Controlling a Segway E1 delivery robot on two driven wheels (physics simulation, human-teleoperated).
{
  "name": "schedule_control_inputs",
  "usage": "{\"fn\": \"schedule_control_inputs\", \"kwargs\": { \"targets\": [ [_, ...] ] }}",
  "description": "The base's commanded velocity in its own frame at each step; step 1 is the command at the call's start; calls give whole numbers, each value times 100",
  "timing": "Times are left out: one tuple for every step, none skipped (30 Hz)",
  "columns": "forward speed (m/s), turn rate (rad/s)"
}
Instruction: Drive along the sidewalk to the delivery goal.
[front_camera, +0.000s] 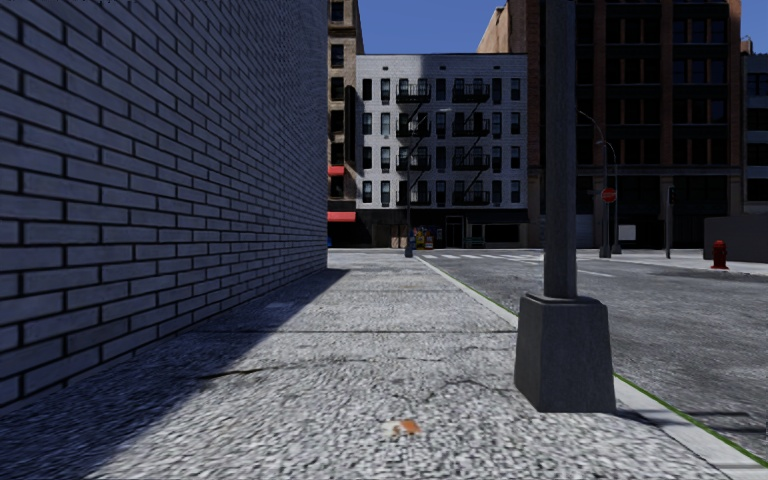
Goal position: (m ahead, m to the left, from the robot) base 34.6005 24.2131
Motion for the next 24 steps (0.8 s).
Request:
{"fn": "schedule_control_inputs", "kwargs": {
  "targets": [
    [200, 0],
    [200, 0],
    [200, 0],
    [200, 0],
    [200, 0],
    [200, 0],
    [200, 0],
    [200, 0],
    [200, 0],
    [200, 0],
    [200, 0],
    [200, 0],
    [200, 0],
    [200, 0],
    [200, 0],
    [200, 0],
    [200, 0],
    [200, 0],
    [200, 0],
    [200, 0],
    [200, 0],
    [200, 0],
    [200, 0],
    [200, 0]
  ]
}}
